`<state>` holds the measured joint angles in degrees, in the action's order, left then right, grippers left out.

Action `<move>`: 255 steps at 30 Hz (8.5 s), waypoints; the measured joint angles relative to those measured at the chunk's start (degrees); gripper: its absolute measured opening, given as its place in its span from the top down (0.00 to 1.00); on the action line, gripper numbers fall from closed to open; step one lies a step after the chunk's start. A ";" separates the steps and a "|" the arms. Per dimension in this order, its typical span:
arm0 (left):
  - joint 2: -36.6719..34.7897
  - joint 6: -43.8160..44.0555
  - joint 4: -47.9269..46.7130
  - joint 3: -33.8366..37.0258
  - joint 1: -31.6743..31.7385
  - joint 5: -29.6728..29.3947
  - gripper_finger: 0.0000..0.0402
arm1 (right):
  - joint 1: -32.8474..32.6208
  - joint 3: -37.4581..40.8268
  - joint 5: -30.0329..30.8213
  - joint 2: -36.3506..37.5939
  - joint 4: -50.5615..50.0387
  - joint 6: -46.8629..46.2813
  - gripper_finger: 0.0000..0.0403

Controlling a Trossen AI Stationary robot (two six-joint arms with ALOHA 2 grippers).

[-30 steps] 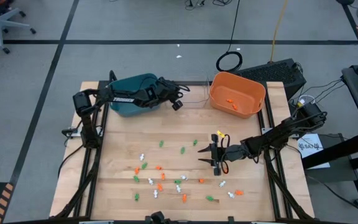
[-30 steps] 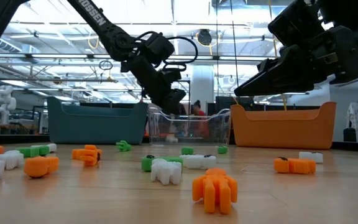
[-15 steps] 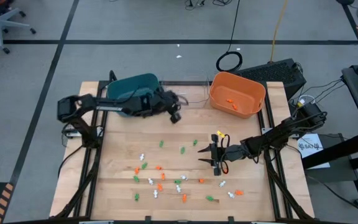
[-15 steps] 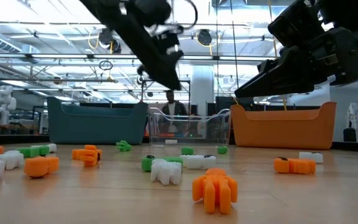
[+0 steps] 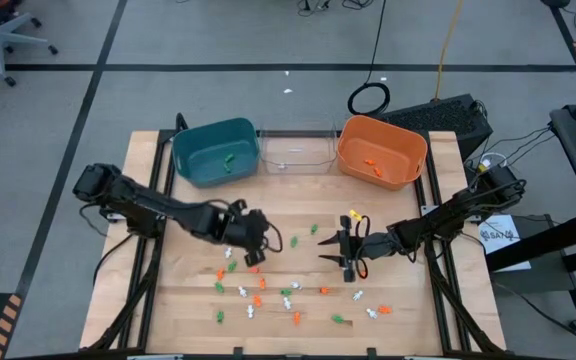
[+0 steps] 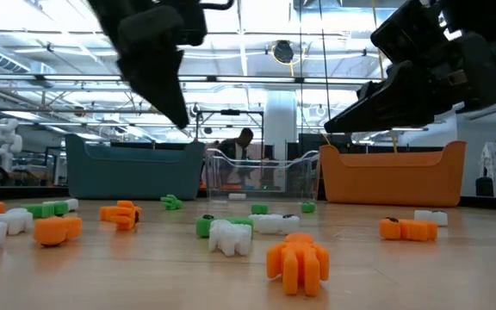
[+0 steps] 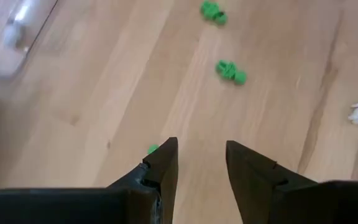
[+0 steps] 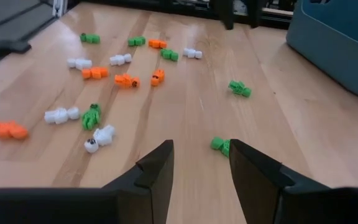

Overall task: Sort Halloween decoration
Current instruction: Put the green skeleton toy into the blue bin, then put the white skeleton toy into the transparent bin

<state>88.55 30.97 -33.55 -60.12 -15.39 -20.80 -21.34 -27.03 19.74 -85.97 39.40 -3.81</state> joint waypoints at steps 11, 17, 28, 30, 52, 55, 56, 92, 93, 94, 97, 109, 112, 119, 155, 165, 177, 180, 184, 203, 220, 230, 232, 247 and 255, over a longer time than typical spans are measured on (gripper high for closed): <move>1.18 26.25 1.71 5.62 -6.33 -12.54 0.66 | 0.00 0.00 -0.11 0.00 4.41 -6.58 0.65; 4.41 34.12 2.35 6.66 -6.24 -15.48 0.66 | 0.00 0.00 -0.15 0.00 5.45 -7.74 0.65; 11.02 39.27 8.06 6.58 -5.62 -16.73 0.66 | -0.80 0.00 -0.32 0.02 5.39 -13.82 0.65; 12.03 39.50 8.21 6.58 -5.58 -17.20 0.66 | -1.36 0.00 -0.35 0.02 5.41 -14.40 0.65; 22.66 42.14 12.67 6.35 -6.68 -24.12 0.83 | -8.09 -2.52 -0.11 0.04 7.98 -12.90 0.65; 22.82 40.48 12.44 6.07 -7.34 -25.27 0.94 | -8.03 -2.56 0.08 0.04 7.93 -12.49 0.65; 22.88 39.76 12.36 5.90 -7.49 -25.58 0.96 | -8.04 -2.56 0.46 0.04 7.72 -12.44 0.65; 16.85 -63.78 18.88 -5.94 -24.14 -37.00 0.97 | -8.02 -2.54 1.45 0.04 6.59 -11.78 0.65; 16.85 -65.05 19.87 -5.94 -24.11 -37.02 0.97 | -8.02 -2.54 1.45 0.04 6.59 -11.78 0.65; 16.85 -66.18 20.92 -5.94 -24.05 -37.08 0.97 | -8.02 -2.54 1.45 0.04 6.59 -11.78 0.65; 16.85 -68.19 23.65 -5.94 -24.00 -37.14 0.96 | -8.02 -2.54 1.45 0.04 6.57 -11.76 0.65; 16.85 -68.81 26.20 -5.96 -23.85 -37.11 0.96 | -8.02 -2.54 1.47 0.04 5.72 -11.76 0.65; 16.85 -67.25 26.22 -5.96 -23.83 -37.11 0.96 | -8.02 -2.54 1.47 0.04 5.74 -11.76 0.65; 16.85 -57.78 26.80 -5.96 -23.82 -37.09 0.96 | -8.02 -2.54 1.47 0.04 5.74 -11.76 0.65; 0.12 -26.78 9.88 -5.96 -12.23 -42.56 0.96 | -8.02 -2.49 2.98 0.02 3.34 -11.72 0.65; -20.49 -26.90 -11.12 -5.96 12.92 -28.25 0.96 | -8.02 -2.49 2.95 0.00 -0.72 -10.68 0.65; -17.89 -34.25 -15.04 -5.87 45.40 -2.98 0.96 | -6.84 -2.49 3.06 0.00 -0.44 -2.33 0.65; -14.41 -36.53 -15.09 -5.87 50.70 2.66 0.96 | -5.52 -2.49 3.08 0.00 -0.28 -1.30 0.65; -9.25 -37.55 -15.05 -5.87 54.58 7.44 0.96 | -3.65 -2.49 3.04 0.00 -0.25 -1.16 0.65; 5.42 -34.26 -14.94 -5.87 57.21 7.26 0.79 | -1.16 -2.49 2.93 0.02 -2.06 -1.45 0.65; -10.72 -28.80 -18.69 -5.87 48.36 7.26 0.79 | -1.14 -2.49 2.91 0.02 -2.00 -5.99 0.65; -28.86 -19.13 -10.27 8.44 31.85 7.02 0.78 | -1.11 -2.49 5.73 0.02 -1.97 -7.68 0.65; -32.01 -16.93 -5.59 12.56 27.57 6.61 0.78 | -1.14 -2.49 5.68 0.02 -1.97 -7.72 0.65; -31.81 -16.41 32.10 32.21 4.17 -3.37 0.78 | 4.26 -2.56 5.58 0.04 -11.38 -7.20 0.65; -23.37 -16.34 41.47 33.23 0.05 -9.32 0.78 | 9.01 -2.54 -0.80 0.06 -16.10 -3.63 0.65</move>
<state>65.18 14.63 7.92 -26.89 -15.34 -30.12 -12.34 -29.56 18.95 -85.92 23.30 -7.44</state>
